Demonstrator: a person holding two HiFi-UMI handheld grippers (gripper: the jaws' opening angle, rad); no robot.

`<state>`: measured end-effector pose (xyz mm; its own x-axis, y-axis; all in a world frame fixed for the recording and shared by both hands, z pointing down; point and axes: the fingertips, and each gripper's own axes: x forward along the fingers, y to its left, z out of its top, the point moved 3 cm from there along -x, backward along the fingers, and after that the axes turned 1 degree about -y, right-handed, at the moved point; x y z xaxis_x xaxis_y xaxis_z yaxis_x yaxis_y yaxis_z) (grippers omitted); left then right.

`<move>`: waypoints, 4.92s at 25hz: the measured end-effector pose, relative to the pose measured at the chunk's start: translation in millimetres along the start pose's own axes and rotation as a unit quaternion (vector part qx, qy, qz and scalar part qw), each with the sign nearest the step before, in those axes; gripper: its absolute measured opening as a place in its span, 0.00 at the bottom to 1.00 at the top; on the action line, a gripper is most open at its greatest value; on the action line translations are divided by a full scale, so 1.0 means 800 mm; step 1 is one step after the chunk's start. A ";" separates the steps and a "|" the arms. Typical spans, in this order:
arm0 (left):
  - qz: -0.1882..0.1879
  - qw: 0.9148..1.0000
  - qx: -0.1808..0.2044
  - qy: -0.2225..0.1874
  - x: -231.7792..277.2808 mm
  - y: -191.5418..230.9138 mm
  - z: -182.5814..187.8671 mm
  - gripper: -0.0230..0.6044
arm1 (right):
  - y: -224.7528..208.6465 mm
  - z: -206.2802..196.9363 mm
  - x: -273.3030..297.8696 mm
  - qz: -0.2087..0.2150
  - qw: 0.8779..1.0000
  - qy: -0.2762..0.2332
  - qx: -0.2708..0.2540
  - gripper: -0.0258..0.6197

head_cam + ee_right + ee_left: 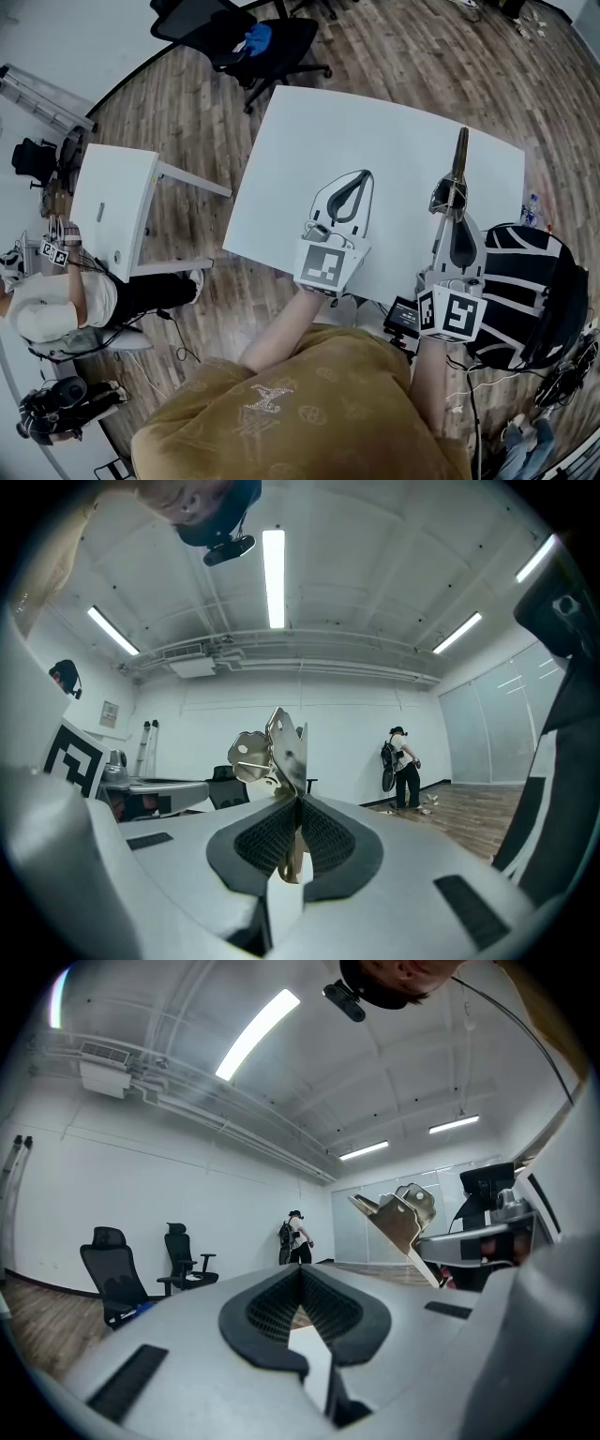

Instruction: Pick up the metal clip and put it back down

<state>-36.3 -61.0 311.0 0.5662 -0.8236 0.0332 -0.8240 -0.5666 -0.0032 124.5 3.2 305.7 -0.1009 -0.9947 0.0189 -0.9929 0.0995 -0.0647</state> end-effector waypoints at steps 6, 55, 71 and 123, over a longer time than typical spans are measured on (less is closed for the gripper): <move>0.002 1.000 0.000 0.007 0.002 -0.003 -0.013 0.05 | -0.002 -0.013 0.000 0.000 1.000 0.013 0.000 0.08; -0.019 0.986 -0.012 0.164 0.008 -0.002 -0.191 0.05 | 0.005 -0.213 -0.010 0.015 0.975 0.221 -0.032 0.08; -0.022 0.972 -0.027 0.231 0.003 -0.012 -0.268 0.05 | 0.008 -0.279 -0.013 0.033 0.957 0.283 -0.060 0.08; -0.049 0.943 -0.048 0.327 -0.024 -0.041 -0.363 0.05 | 0.013 -0.380 -0.028 0.026 0.884 0.419 -0.207 0.08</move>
<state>-26.3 -19.1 600.6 0.5306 -0.5580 0.6380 -0.7846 -0.6081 0.1207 97.4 34.5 607.8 0.0140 -0.6378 0.7701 -0.9058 0.3181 0.2799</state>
